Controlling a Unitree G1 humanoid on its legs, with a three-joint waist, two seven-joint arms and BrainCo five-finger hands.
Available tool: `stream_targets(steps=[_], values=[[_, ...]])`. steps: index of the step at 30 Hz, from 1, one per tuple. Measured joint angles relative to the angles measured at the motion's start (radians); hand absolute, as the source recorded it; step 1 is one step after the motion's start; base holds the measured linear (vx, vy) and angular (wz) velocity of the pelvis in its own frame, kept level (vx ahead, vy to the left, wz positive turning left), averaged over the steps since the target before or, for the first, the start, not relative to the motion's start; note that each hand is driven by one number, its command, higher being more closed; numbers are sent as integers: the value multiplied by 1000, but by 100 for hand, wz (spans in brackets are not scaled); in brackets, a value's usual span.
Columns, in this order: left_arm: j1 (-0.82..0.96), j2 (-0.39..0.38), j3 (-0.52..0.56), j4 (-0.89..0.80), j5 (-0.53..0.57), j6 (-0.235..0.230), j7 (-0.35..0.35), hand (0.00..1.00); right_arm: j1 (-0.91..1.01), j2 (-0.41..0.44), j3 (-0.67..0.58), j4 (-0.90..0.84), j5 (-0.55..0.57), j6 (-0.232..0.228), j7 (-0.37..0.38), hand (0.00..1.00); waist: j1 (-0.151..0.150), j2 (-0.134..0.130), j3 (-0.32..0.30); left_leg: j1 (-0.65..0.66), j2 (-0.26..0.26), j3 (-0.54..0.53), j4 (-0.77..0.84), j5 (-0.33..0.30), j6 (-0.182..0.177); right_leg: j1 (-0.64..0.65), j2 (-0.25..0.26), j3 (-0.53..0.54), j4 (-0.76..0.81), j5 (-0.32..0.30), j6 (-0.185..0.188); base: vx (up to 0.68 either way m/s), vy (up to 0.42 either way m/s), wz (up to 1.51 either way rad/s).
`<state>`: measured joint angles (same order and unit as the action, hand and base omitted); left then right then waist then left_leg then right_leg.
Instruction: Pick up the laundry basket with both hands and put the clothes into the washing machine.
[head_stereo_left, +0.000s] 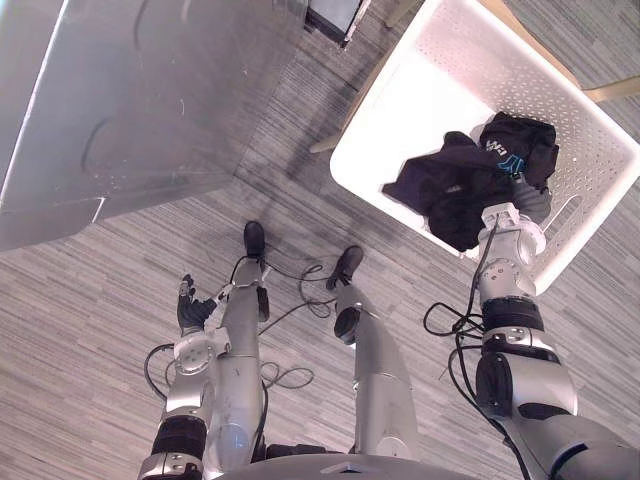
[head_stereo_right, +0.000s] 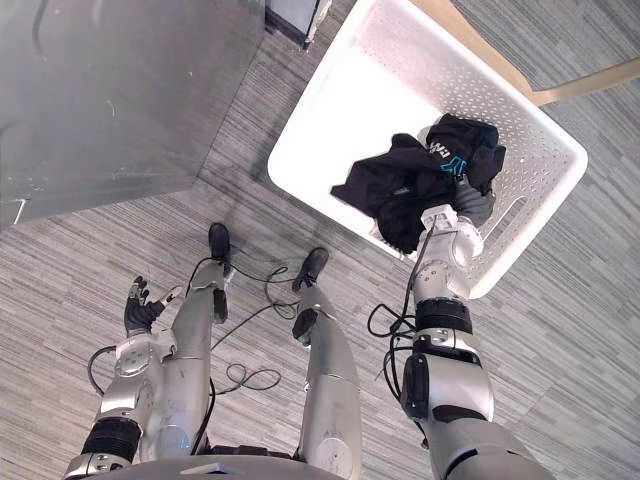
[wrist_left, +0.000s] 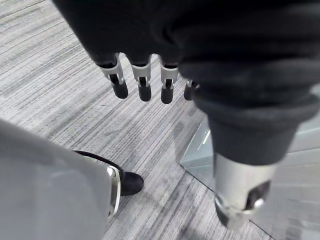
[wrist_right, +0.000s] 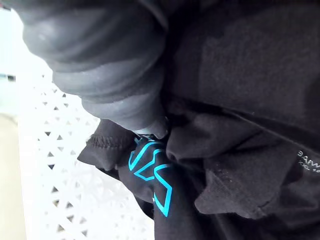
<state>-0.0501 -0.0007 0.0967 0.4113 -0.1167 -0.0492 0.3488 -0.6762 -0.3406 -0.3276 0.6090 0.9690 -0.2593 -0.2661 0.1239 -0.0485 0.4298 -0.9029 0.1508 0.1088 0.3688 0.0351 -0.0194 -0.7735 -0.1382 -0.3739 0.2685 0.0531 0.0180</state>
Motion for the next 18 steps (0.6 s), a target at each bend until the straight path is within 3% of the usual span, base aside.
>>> stream_targets(steps=[4,11,18], values=[[-8,-11,0,6,0,5,18,0,2,79,12,-124,133,-44,2,100,2,14,8,1,0,-1,1,0,0,3,1,-1,0,0,0,50,-25,1],[-24,-23,1,32,0,8,37,0,30,236,148,-330,186,-93,2,100,5,23,12,16,3,-2,8,-4,-2,17,2,-1,6,-4,0,35,-23,0],[-36,-43,-1,57,3,28,62,0,90,390,249,-489,253,-187,1,100,-1,29,16,78,-2,-9,18,-26,-6,78,-10,-11,37,-40,4,54,-22,9]])
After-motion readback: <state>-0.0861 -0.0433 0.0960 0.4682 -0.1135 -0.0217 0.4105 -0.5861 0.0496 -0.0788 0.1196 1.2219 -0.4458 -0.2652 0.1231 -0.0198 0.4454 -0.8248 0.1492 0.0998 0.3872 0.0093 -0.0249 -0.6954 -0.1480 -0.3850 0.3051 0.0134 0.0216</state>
